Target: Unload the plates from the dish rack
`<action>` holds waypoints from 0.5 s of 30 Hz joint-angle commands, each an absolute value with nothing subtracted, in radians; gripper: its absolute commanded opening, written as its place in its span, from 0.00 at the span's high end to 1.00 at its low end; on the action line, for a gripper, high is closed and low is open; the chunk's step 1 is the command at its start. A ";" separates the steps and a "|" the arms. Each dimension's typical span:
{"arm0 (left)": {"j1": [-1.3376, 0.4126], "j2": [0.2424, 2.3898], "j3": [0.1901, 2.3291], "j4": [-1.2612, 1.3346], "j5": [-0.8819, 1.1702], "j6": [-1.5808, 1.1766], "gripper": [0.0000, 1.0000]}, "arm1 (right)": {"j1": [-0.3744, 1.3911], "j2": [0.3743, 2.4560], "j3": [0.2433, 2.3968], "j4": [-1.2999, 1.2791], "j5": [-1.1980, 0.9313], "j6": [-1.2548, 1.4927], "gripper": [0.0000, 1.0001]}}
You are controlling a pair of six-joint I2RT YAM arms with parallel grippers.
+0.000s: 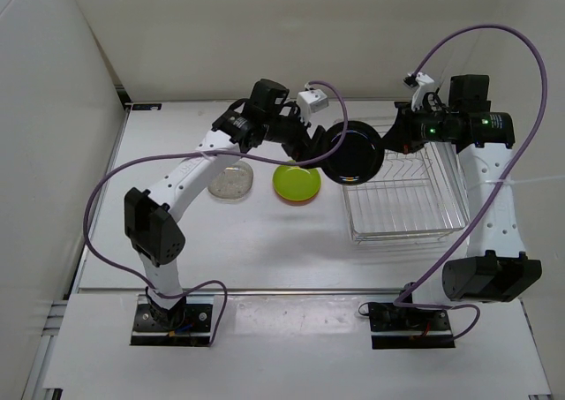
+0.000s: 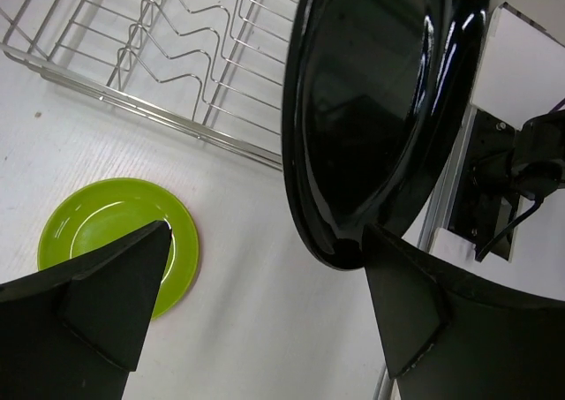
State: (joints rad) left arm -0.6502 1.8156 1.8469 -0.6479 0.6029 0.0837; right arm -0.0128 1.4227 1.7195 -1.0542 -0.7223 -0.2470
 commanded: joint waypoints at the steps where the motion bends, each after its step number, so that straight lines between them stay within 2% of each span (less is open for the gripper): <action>1: -0.649 1.807 1.905 -0.669 0.598 0.080 0.00 | -0.005 1.401 1.721 -1.055 -0.801 -0.261 1.00; 7: -0.649 1.816 1.925 -0.669 0.589 0.058 0.00 | 0.018 1.401 1.721 -1.055 -0.792 -0.261 1.00; 15: -0.649 1.836 1.971 -0.669 0.695 -0.008 0.02 | 0.028 1.401 1.721 -1.055 -0.761 -0.261 1.00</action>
